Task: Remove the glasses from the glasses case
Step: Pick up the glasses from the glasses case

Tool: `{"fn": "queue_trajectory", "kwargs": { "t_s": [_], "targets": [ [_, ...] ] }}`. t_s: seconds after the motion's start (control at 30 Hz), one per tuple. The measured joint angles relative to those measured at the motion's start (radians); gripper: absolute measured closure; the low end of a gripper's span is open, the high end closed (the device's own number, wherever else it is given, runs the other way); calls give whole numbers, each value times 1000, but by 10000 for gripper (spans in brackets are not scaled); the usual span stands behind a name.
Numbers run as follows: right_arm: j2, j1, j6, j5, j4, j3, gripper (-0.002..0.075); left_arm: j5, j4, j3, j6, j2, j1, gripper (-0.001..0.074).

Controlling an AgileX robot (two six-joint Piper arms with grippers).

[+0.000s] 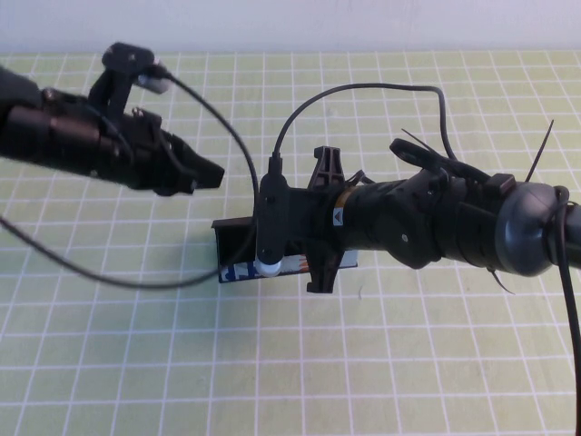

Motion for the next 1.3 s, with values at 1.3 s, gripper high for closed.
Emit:
{"fn": "queue_trajectory", "kwargs": {
  "t_s": [1.3],
  "targets": [
    [0, 0, 10, -21, 95, -8, 731, -95, -701, 335, 915, 172, 0, 739]
  ]
}}
